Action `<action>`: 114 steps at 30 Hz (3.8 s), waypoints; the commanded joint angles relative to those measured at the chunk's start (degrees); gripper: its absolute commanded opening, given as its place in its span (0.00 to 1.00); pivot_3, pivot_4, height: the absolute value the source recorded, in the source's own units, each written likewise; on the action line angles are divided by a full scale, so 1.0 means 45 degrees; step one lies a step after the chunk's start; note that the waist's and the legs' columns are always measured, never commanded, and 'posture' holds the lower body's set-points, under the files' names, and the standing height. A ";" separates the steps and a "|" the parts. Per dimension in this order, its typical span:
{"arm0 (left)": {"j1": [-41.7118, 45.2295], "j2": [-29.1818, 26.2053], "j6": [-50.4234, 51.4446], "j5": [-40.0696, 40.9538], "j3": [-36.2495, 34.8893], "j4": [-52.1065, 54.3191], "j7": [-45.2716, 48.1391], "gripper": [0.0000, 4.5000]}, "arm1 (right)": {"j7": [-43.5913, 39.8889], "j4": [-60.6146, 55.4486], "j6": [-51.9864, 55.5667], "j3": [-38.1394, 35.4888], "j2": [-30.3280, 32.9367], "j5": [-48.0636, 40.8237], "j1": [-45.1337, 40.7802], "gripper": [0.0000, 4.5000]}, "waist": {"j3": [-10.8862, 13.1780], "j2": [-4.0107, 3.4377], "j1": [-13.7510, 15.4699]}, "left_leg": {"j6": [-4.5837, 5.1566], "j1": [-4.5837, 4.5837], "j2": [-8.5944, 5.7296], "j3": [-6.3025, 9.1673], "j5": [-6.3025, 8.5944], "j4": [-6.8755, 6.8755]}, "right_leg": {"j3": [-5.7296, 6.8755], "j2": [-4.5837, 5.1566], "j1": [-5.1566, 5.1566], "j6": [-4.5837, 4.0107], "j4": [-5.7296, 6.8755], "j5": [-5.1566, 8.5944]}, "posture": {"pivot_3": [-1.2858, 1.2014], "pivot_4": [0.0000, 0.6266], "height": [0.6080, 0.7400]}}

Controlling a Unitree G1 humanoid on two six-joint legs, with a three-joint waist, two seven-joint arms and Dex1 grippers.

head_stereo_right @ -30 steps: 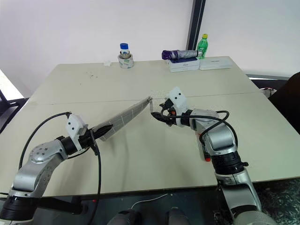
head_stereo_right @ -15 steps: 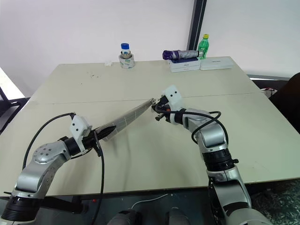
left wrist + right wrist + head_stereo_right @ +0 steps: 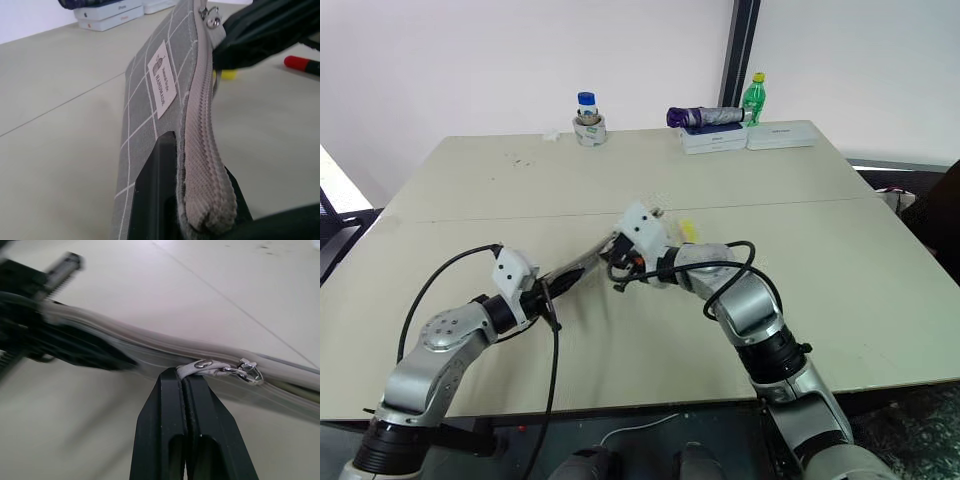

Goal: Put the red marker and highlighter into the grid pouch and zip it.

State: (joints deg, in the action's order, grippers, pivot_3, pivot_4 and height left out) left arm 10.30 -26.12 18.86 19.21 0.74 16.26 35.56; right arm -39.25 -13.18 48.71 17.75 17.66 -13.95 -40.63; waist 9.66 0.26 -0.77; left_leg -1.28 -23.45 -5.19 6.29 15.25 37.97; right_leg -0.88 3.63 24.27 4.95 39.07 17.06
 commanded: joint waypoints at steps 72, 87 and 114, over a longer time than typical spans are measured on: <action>0.0949 -0.0180 -0.3214 -0.3474 -0.0055 -0.1854 -0.1409 0.00 | -0.0098 -0.0603 0.0574 -0.3080 0.3317 -0.1245 0.0482 0.20 | -0.0002 0.0010 0.0059 | 0.0076 0.0001 0.0003 -0.0014 0.0044 -0.0005 | -0.0014 0.0000 0.0000 0.0000 -0.0005 0.0000 | 0.52 0.24 1.00; 0.0778 -0.0220 -0.3552 -0.3631 0.0039 -0.1618 -0.1179 0.00 | -0.0051 -0.0339 0.0885 -0.2240 0.3126 -0.1106 0.0313 0.20 | -0.0002 0.0010 0.0042 | 0.0075 0.0001 0.0002 -0.0015 0.0043 -0.0006 | -0.0014 0.0000 0.0002 0.0000 -0.0005 0.0000 | 0.52 0.24 1.00; 0.0895 -0.2218 -0.6754 -0.4757 0.1442 -0.2224 0.1454 0.00 | -0.2798 -0.0670 -0.1685 0.0909 0.4474 0.0735 -0.0493 0.20 | -0.0002 0.0011 0.0034 | 0.0076 0.0001 0.0003 -0.0015 0.0045 -0.0008 | -0.0014 0.0001 0.0003 0.0000 -0.0009 0.0000 | 0.52 0.24 1.00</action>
State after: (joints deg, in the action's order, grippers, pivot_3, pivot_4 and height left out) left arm 13.60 -35.30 -9.34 -2.26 6.34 4.96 40.69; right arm -50.95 -13.53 42.87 21.85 38.70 -10.66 -40.87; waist 9.65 0.31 -0.61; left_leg -0.93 -23.44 -5.17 6.23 15.45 37.94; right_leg -0.93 3.63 24.29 4.95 39.03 17.06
